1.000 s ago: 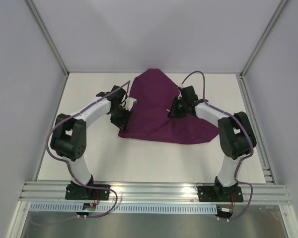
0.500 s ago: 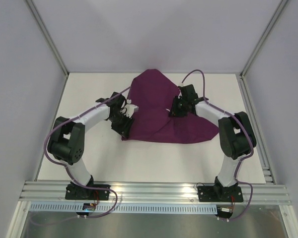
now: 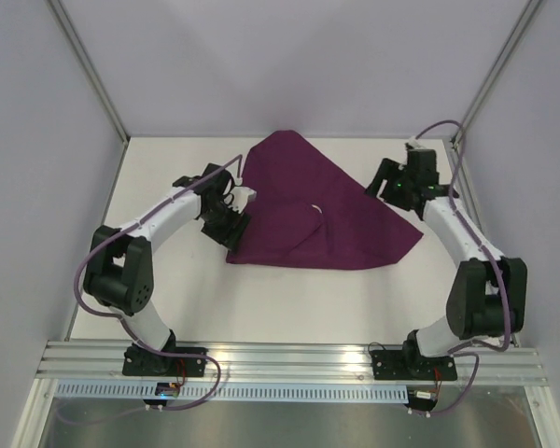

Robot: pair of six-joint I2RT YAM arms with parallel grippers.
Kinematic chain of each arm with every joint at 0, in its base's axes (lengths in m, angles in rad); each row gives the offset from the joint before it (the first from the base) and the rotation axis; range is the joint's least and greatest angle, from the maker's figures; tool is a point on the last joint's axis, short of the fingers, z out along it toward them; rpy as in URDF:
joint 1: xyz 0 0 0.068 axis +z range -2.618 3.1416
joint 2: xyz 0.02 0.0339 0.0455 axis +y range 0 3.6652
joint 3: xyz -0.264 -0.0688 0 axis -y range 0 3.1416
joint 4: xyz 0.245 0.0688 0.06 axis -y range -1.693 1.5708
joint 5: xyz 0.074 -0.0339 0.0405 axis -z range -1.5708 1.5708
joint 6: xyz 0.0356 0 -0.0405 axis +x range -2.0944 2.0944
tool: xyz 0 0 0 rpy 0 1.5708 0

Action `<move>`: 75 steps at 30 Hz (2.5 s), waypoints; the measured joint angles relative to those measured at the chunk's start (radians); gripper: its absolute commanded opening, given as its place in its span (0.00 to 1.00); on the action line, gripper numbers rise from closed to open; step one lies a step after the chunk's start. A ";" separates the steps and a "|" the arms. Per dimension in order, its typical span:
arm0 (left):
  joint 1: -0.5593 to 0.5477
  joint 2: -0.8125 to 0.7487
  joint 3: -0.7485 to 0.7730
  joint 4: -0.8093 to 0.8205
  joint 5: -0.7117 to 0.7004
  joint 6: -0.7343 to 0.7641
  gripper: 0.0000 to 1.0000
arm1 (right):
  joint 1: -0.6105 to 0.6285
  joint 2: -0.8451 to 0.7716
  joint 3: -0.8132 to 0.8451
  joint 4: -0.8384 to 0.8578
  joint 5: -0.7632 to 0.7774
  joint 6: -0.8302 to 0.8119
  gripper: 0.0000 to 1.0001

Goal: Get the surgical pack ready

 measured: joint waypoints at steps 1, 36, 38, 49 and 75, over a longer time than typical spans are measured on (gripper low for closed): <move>0.000 -0.006 0.015 -0.004 -0.003 0.002 0.67 | -0.056 -0.048 -0.029 0.000 0.019 -0.004 0.74; 0.034 0.137 0.193 0.024 -0.040 0.002 0.67 | -0.394 0.014 -0.243 0.085 -0.087 0.000 0.01; 0.044 0.136 0.181 0.026 -0.039 0.003 0.67 | -0.335 -0.054 -0.243 0.087 -0.081 0.012 0.00; 0.070 0.124 0.140 0.034 -0.042 0.021 0.54 | 0.180 -0.136 -0.136 0.131 -0.006 0.179 0.01; 0.079 0.227 0.182 0.080 0.045 0.016 0.47 | 0.591 0.420 0.220 0.405 0.158 0.534 0.00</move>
